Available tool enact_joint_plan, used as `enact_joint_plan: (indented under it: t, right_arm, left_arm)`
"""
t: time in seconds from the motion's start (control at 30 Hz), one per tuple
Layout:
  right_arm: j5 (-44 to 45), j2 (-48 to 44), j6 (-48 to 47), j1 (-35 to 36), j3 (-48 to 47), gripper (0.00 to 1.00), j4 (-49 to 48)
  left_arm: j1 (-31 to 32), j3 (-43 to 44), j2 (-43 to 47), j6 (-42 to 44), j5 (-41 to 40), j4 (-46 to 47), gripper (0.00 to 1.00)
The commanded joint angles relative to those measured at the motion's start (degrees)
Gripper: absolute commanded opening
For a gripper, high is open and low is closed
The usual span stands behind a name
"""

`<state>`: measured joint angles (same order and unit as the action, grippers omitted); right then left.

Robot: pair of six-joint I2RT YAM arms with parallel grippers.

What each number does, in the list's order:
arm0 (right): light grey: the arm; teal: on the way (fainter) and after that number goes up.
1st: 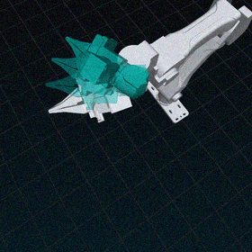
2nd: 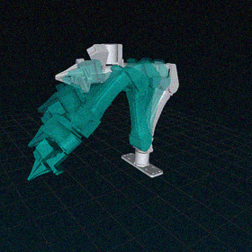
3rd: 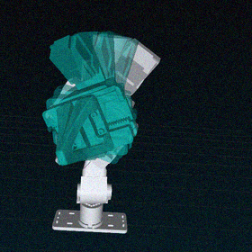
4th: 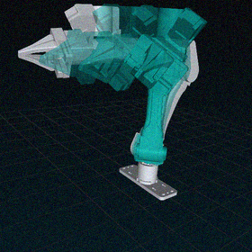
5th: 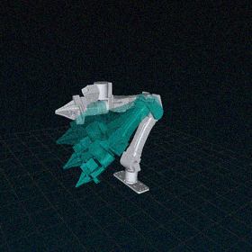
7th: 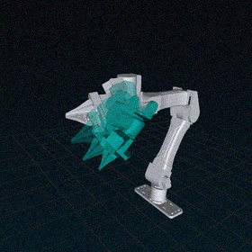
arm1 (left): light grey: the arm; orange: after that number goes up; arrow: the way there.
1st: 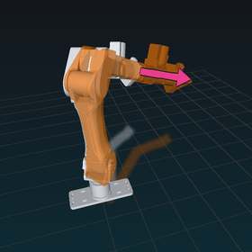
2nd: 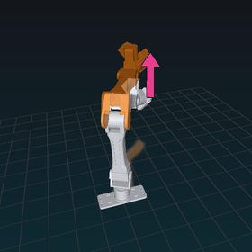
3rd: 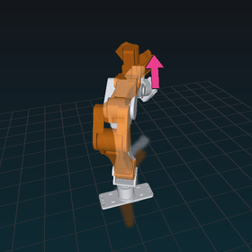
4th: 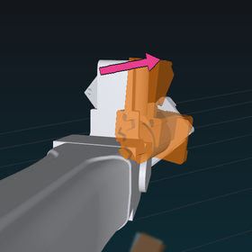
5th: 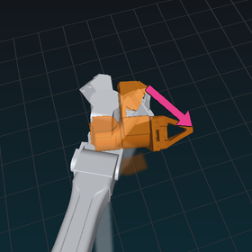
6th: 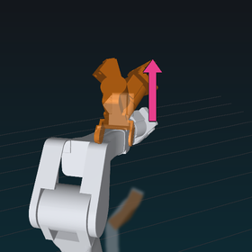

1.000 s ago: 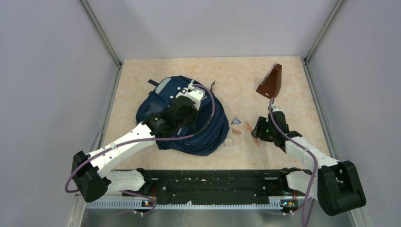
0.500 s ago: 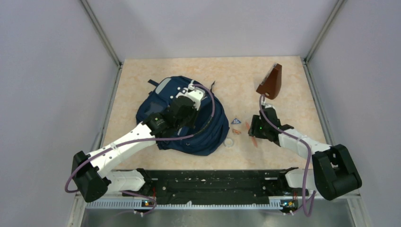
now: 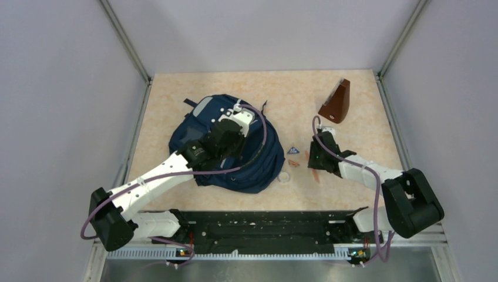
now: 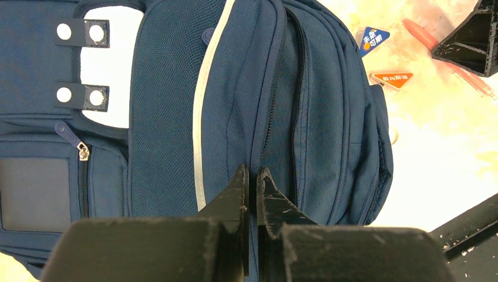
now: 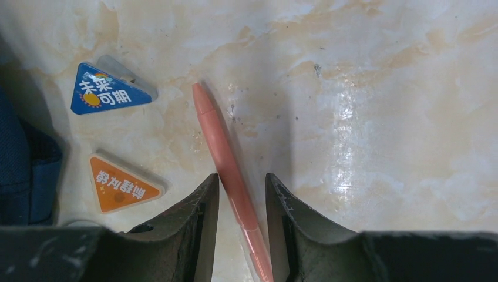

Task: Pack the student bag
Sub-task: Pick up the stationery from the center of the board.

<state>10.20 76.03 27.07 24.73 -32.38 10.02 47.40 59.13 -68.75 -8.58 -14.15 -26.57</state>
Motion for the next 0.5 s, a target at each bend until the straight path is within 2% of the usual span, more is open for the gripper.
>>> enact_joint_plan:
  t: [0.0, 0.13, 0.27, 0.4, 0.47]
  right_arm:
    - [4.0, 2.8, 0.5, 2.5, -1.9, 0.34, 3.7]
    - [6.4, 4.7, 1.1, 4.2, -3.0, 0.31, 4.7]
    - [8.5, 5.9, 1.7, 5.6, -3.7, 0.12, 5.3]
    - [10.8, 5.2, 2.5, 6.8, -3.9, 0.00, 6.1]
    - [10.8, 4.0, 2.8, 6.8, -3.6, 0.00, 6.1]
  left_arm:
    - [0.0, 0.8, 1.0, 0.4, 0.7, 3.9, 0.00]
    - [0.0, 0.8, 1.0, 0.4, 0.7, 3.9, 0.00]
    - [0.0, 0.8, 1.3, 0.4, 0.6, 3.9, 0.00]
    - [0.0, 0.8, 1.2, 0.5, 0.7, 3.9, 0.00]
    - [-0.1, 0.8, 1.2, 0.5, 0.8, 3.9, 0.00]
